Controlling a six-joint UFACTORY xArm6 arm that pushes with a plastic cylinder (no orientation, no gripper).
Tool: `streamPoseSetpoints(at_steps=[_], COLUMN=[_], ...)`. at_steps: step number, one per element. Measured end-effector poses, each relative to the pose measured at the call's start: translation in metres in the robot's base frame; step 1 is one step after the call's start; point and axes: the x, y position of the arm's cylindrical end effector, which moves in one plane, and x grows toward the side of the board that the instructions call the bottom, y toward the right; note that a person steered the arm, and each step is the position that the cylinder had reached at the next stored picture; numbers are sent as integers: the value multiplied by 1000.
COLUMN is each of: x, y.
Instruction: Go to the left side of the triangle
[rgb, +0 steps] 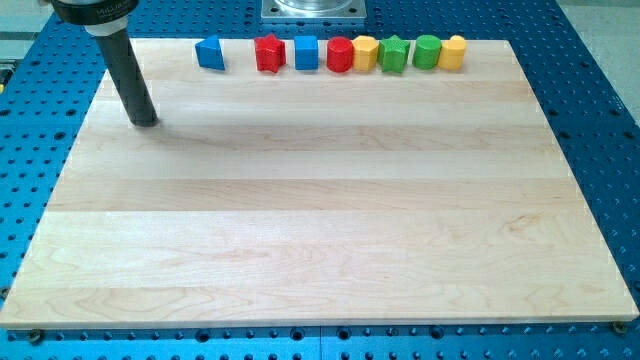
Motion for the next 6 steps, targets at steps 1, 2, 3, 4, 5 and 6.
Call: streamPoseSetpoints(at_steps=[1, 2, 3, 4, 5, 6], x=[0, 1, 1, 1, -19, -59], y=[0, 3, 3, 3, 7, -11])
